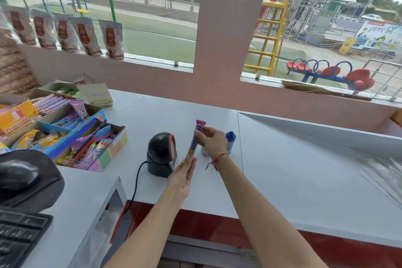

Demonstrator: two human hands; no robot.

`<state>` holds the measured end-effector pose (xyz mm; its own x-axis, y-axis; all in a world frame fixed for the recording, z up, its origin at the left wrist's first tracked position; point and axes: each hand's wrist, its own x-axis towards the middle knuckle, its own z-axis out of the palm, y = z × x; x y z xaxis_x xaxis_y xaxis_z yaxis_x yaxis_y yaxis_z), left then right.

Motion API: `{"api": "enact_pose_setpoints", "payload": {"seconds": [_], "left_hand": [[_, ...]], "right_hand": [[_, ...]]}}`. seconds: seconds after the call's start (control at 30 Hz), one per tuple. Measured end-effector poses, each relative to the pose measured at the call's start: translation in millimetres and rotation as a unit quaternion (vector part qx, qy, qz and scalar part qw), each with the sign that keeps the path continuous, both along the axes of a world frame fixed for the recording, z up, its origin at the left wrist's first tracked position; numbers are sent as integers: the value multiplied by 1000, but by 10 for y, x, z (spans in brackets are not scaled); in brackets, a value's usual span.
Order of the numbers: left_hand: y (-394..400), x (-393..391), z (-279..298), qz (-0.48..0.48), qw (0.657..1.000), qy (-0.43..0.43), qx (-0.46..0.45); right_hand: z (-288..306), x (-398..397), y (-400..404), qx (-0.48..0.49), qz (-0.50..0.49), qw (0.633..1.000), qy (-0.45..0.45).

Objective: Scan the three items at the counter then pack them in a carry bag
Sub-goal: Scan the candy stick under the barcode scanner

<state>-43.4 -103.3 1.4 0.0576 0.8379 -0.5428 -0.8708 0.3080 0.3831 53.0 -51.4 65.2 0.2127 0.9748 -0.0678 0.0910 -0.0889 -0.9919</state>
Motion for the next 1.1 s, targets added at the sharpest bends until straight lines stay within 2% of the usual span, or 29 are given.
{"api": "enact_pose_setpoints", "payload": {"seconds": [0.23,0.3,0.4,0.43,0.53,0.63,0.77,0.87,0.97,1.0,1.03,1.1], "left_hand": [[109,147,-15,49,998,13,-34],[154,199,-29,57,997,29,-50],[279,289,-101,102,988,69,-88],[344,320,-151,122,983,91,-99],[516,398,-233,140,967,162,-135],[665,460,-251,73,946,273,-162],[733,522,-272,-25,885,431,-176],[714,567,-225,-40,864,476,-161],[552,611,-167,-35,842,515,-158],[482,628,-153,-48,843,519,-132],[396,649,-142,-70,861,497,-85],[238,699,-115,-143,902,406,28]], "right_hand": [[-52,175,101,-27,74,997,-11],[-86,306,124,3,8,1000,-22],[-178,582,204,36,-162,976,-143],[-215,676,228,33,-186,965,-183],[-375,893,298,-9,-115,960,-254],[-532,1024,371,-48,-3,960,-277],[-648,1127,445,-66,-2,976,-207],[-659,1228,412,-65,-10,987,-144],[-666,1281,208,-88,-37,995,9],[-666,1272,119,-96,-46,992,65],[-654,1259,-2,-101,-55,988,105],[-625,1211,-173,-103,-56,982,149]]}}
